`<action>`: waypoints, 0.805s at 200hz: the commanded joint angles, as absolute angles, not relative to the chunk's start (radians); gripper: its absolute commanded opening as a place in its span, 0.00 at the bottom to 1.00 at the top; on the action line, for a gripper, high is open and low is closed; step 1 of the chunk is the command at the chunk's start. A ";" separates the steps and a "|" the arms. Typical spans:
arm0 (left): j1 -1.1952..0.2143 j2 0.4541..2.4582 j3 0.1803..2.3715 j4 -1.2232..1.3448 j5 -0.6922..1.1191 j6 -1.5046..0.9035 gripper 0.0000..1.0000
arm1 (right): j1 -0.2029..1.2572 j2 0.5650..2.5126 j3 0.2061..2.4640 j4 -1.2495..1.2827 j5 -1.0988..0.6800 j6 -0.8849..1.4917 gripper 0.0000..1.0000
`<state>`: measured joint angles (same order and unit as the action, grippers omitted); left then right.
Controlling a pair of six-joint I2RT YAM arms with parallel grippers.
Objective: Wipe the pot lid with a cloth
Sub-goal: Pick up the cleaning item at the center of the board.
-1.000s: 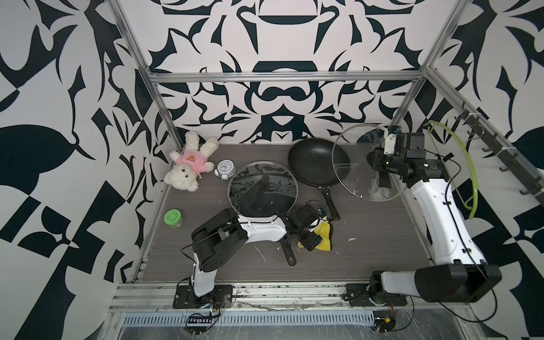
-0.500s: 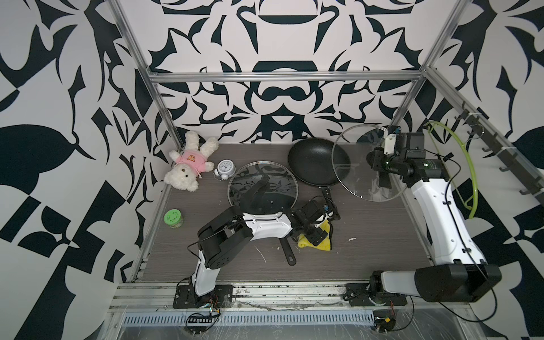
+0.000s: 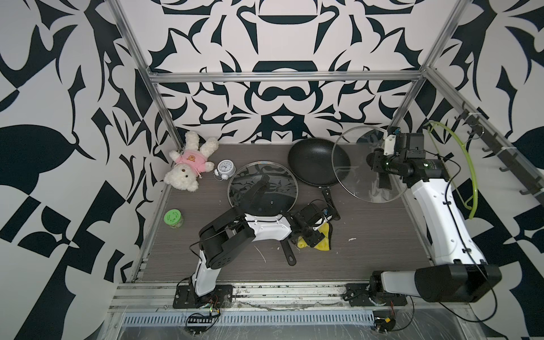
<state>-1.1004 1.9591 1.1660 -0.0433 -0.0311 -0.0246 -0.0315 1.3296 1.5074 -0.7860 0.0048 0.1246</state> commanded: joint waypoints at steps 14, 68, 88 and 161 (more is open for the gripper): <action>-1.113 2.038 1.104 -0.225 -0.117 0.034 0.55 | -0.034 1.254 1.564 -0.621 0.008 0.125 0.00; -1.112 1.999 1.047 -0.134 -0.124 0.004 0.04 | -0.035 1.251 1.572 -0.626 -0.009 0.133 0.00; -1.112 1.906 1.001 -0.063 -0.125 -0.015 0.00 | -0.035 1.240 1.560 -0.619 -0.047 0.150 0.00; -1.111 1.591 0.903 0.157 -0.041 -0.046 0.00 | -0.034 1.135 1.457 -0.543 -0.257 0.264 0.00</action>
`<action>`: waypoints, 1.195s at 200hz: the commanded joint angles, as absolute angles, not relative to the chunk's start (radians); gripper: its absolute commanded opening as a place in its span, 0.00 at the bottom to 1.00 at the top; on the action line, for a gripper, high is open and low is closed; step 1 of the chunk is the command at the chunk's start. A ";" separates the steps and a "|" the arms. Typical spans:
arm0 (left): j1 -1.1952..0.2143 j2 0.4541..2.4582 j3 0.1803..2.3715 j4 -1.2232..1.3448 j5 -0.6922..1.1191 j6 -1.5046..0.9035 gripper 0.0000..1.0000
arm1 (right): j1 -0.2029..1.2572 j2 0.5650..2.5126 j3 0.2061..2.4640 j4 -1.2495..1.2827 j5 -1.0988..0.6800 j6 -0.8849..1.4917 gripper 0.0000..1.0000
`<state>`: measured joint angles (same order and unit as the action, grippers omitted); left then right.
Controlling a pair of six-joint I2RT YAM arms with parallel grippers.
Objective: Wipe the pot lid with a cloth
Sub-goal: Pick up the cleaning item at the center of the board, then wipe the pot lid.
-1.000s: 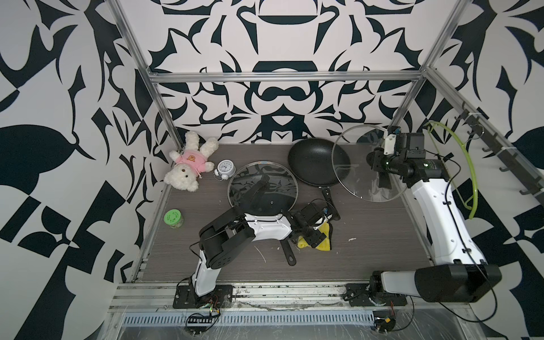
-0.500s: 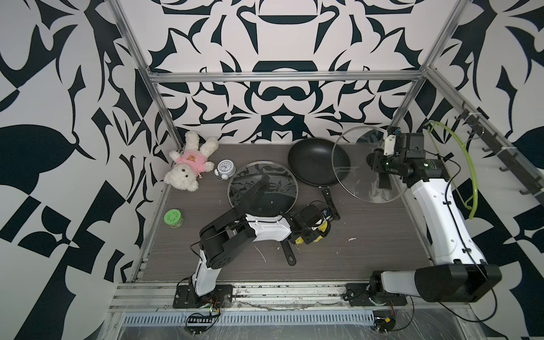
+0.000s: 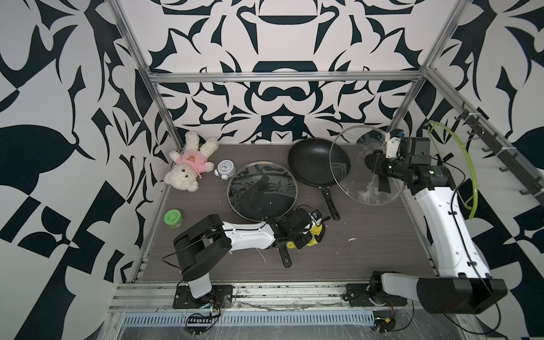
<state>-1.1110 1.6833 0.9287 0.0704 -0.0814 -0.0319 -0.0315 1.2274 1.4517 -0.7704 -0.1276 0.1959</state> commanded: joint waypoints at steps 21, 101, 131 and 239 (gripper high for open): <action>-1.108 1.509 0.870 0.235 -0.062 -0.058 0.00 | -0.035 1.107 1.419 -0.495 -0.365 0.328 0.00; -0.963 1.459 0.900 0.518 0.093 -0.267 0.00 | -0.035 1.075 1.194 -0.049 -0.769 0.832 0.00; -0.881 1.445 0.867 0.660 0.155 -0.379 0.00 | -0.035 1.089 1.131 0.104 -0.843 1.009 0.00; -0.766 1.714 1.055 1.401 0.523 -0.795 0.00 | -0.003 1.206 0.941 0.802 -0.976 1.596 0.00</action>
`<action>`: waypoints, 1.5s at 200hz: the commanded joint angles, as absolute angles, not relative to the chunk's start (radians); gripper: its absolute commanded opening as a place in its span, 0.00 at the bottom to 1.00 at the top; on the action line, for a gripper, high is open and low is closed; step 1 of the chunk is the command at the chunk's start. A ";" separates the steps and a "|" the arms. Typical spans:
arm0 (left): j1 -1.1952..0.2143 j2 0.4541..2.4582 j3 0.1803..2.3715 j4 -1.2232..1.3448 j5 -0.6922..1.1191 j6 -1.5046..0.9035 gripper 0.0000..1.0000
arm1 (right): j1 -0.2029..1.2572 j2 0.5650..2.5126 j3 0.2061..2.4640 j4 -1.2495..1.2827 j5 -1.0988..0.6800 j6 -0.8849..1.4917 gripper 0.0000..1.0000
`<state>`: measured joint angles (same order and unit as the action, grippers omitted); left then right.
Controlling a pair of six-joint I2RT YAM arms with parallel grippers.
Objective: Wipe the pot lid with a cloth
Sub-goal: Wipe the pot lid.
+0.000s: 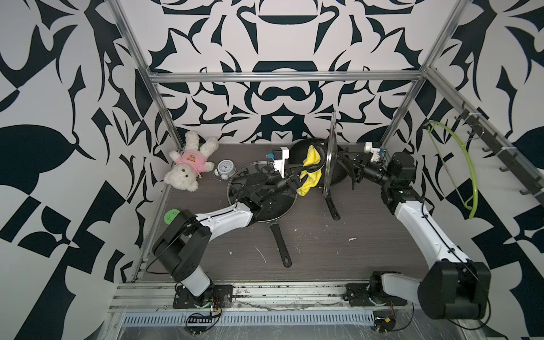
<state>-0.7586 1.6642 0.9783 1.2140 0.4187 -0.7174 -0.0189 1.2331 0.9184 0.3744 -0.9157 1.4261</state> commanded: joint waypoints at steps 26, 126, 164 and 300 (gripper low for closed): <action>-0.782 1.754 1.116 1.398 0.552 -0.772 0.00 | 0.016 1.215 0.933 0.827 -0.979 1.603 0.00; -0.763 1.801 1.328 1.089 0.403 -0.637 0.00 | 0.128 1.213 0.940 0.744 -1.021 1.481 0.00; -0.726 1.821 1.425 0.880 0.361 -0.584 0.00 | 0.151 1.207 0.942 0.751 -1.052 1.442 0.00; -0.667 1.798 1.256 0.812 0.408 -0.525 0.00 | 0.160 1.362 1.070 1.067 -1.017 1.644 0.00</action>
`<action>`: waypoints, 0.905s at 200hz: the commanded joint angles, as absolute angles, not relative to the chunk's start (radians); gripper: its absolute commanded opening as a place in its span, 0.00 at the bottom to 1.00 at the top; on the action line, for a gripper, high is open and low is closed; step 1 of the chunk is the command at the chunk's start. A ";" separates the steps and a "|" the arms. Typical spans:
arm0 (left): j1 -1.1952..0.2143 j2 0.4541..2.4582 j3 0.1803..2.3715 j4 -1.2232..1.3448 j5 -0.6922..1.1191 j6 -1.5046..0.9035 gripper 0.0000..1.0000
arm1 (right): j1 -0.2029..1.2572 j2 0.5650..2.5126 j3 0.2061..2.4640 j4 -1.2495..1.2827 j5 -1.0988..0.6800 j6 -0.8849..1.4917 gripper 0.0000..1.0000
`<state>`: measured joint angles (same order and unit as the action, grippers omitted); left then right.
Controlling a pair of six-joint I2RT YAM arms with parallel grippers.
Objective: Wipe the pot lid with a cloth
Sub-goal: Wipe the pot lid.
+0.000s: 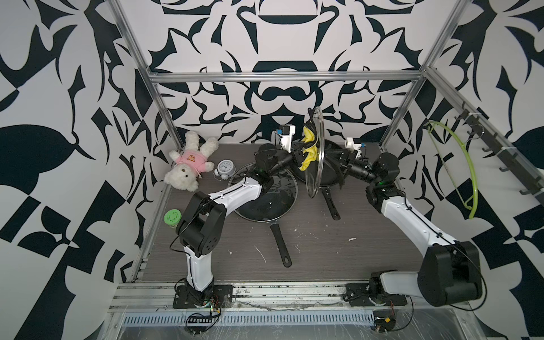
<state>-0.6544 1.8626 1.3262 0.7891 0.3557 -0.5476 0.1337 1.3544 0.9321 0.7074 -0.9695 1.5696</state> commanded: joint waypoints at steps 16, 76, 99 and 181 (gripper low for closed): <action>-0.668 1.765 1.206 0.825 0.412 -0.526 0.00 | 0.169 1.422 1.109 1.150 -1.023 1.705 0.00; -0.680 1.604 1.015 0.826 0.436 -0.519 0.00 | 0.229 1.679 1.309 1.427 -0.979 1.969 0.00; -0.708 1.551 0.980 0.775 0.436 -0.475 0.00 | 0.250 1.704 1.327 1.408 -0.979 1.923 0.00; -0.755 1.488 1.103 0.755 0.465 -0.429 0.00 | 0.295 1.713 1.308 1.384 -0.962 1.899 0.00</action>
